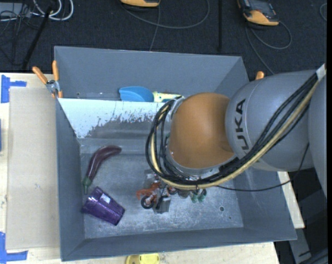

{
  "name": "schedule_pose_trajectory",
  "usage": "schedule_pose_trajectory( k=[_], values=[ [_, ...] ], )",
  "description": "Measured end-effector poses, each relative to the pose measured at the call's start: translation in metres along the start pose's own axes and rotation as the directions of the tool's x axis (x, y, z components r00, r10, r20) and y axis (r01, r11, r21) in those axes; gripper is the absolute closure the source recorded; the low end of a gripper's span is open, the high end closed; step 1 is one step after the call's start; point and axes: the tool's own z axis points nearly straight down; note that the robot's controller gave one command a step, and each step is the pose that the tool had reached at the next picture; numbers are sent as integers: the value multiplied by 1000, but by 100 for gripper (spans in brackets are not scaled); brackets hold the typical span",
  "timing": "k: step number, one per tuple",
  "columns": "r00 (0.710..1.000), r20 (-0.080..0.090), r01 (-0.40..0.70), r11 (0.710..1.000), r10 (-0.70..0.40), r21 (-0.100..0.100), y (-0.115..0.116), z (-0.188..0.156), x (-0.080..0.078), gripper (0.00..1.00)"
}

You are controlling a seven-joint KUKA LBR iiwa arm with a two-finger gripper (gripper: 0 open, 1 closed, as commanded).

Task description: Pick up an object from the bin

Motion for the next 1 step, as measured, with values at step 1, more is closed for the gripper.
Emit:
schedule_pose_trajectory(
  k=[1],
  values=[
    [1000, 0, 1, 1000, -1, 0, 0, 0, 0, 100]
  ],
)
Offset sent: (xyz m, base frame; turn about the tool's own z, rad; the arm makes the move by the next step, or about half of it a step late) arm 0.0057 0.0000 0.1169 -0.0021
